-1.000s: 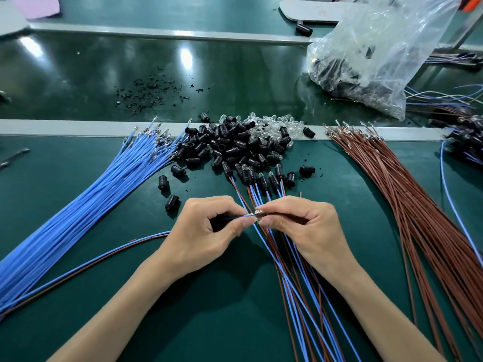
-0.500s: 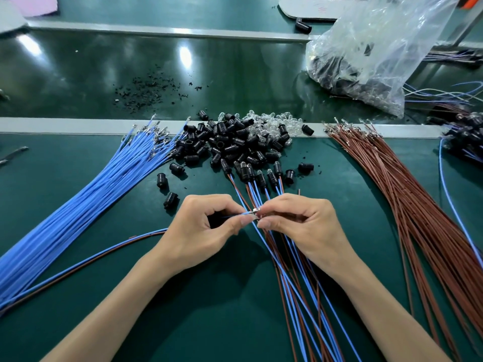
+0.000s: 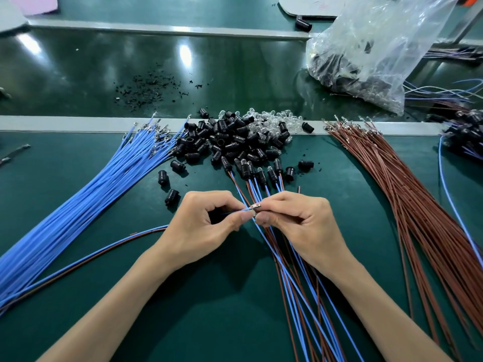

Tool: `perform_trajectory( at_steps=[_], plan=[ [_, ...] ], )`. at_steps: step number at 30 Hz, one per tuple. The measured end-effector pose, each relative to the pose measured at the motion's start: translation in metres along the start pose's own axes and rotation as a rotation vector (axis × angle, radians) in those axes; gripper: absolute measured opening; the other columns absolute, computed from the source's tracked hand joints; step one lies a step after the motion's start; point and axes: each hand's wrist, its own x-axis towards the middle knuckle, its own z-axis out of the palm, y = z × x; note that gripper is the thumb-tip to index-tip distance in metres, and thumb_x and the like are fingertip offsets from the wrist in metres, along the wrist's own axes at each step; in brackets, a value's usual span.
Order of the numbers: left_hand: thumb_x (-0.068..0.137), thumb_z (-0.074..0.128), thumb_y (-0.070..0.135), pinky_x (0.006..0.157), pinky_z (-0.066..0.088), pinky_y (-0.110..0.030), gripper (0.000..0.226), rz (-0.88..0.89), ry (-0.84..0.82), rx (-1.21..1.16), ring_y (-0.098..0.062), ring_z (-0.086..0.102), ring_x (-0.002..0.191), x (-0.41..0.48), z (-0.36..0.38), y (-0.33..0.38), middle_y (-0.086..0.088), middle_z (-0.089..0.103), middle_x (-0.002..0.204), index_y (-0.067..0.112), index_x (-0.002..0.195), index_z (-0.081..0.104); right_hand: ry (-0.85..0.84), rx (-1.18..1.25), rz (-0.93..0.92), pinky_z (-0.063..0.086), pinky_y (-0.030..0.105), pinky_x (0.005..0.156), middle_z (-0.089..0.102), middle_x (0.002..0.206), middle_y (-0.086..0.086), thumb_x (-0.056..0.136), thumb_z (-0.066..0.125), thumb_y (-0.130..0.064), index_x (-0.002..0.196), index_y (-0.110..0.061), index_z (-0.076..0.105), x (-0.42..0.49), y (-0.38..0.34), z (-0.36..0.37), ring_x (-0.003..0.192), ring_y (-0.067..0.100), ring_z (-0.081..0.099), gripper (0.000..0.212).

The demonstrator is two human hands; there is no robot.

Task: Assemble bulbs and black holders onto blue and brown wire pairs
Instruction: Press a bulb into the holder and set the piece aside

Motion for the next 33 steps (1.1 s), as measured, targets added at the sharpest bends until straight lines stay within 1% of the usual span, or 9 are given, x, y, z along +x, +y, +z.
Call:
perform_trajectory(
  at_steps=[5,8,12,15,18,21,26,31,33],
  plan=[
    [0.082,0.067,0.029,0.053,0.036,-0.009,0.017,0.002,0.006,-0.017,-0.001,0.049,0.049,-0.0003,0.0001,0.0014,0.013,0.058,0.055,0.016,0.071,0.069,0.033,-0.266,-0.243,0.052,0.013,0.071,0.069,0.083,0.009,0.076,0.070,0.009,0.089,0.004,0.074,0.0014,0.0046,0.0014,0.074,0.011,0.063,0.015],
    [0.081,0.067,0.027,0.053,0.035,-0.009,0.015,-0.005,0.017,-0.007,0.000,0.048,0.049,-0.0003,0.0000,0.0015,0.013,0.058,0.055,0.017,0.070,0.068,0.061,-0.324,-0.314,0.050,0.011,0.072,0.068,0.084,0.006,0.076,0.070,0.008,0.086,0.006,0.074,0.0020,0.0056,0.0030,0.074,0.009,0.062,0.011],
    [0.082,0.067,0.027,0.053,0.035,-0.010,0.013,0.007,0.023,-0.021,-0.001,0.048,0.049,-0.0007,-0.0004,0.0018,0.012,0.058,0.055,0.022,0.071,0.067,0.079,-0.268,-0.258,0.050,0.012,0.071,0.067,0.084,-0.003,0.078,0.072,0.003,0.088,-0.002,0.074,0.0013,0.0040,0.0034,0.074,0.006,0.063,0.012],
    [0.081,0.069,0.024,0.054,0.036,-0.009,0.011,0.036,0.040,-0.009,0.000,0.049,0.050,-0.0006,0.0004,0.0023,0.013,0.058,0.056,0.020,0.072,0.068,0.047,-0.065,-0.067,0.053,0.018,0.068,0.070,0.078,-0.006,0.080,0.071,-0.001,0.088,-0.019,0.073,0.0005,0.0000,0.0023,0.071,0.007,0.066,0.020],
    [0.080,0.069,0.021,0.056,0.038,-0.011,0.006,0.077,0.053,0.038,0.000,0.050,0.053,-0.0009,0.0010,0.0022,0.015,0.059,0.060,0.020,0.074,0.068,0.022,0.091,0.083,0.053,0.016,0.067,0.072,0.076,-0.006,0.081,0.071,-0.002,0.085,-0.021,0.072,-0.0007,0.0005,0.0010,0.068,0.007,0.068,0.019],
    [0.080,0.069,0.020,0.056,0.039,-0.012,0.007,0.092,0.055,0.059,0.000,0.051,0.053,-0.0015,0.0012,0.0012,0.014,0.060,0.061,0.018,0.074,0.069,0.005,0.020,0.012,0.053,0.016,0.067,0.070,0.076,-0.010,0.081,0.069,0.003,0.086,-0.020,0.071,-0.0007,0.0019,0.0013,0.068,0.004,0.067,0.024],
    [0.082,0.067,0.021,0.054,0.035,-0.008,0.011,0.055,0.060,0.003,0.001,0.047,0.050,-0.0012,0.0014,0.0013,0.012,0.058,0.056,0.023,0.071,0.066,0.091,-0.276,-0.262,0.052,0.016,0.076,0.069,0.086,-0.001,0.080,0.071,0.004,0.088,0.000,0.074,0.0011,0.0055,0.0059,0.078,0.007,0.066,0.010],
    [0.082,0.067,0.025,0.051,0.035,-0.013,0.013,0.025,0.093,-0.030,-0.002,0.046,0.050,-0.0010,0.0010,0.0008,0.008,0.061,0.059,0.018,0.070,0.067,0.095,-0.168,-0.151,0.051,0.021,0.084,0.071,0.096,-0.001,0.079,0.072,-0.003,0.095,-0.006,0.075,-0.0001,0.0037,0.0068,0.091,0.009,0.067,0.017],
    [0.082,0.067,0.026,0.048,0.037,-0.023,0.015,0.012,0.106,-0.046,-0.013,0.049,0.050,-0.0010,0.0012,-0.0007,0.006,0.061,0.059,0.016,0.071,0.068,0.104,-0.109,-0.121,0.051,0.021,0.081,0.067,0.096,0.000,0.080,0.072,-0.004,0.098,-0.010,0.074,-0.0002,0.0018,0.0086,0.089,0.011,0.065,0.019]
  ],
)
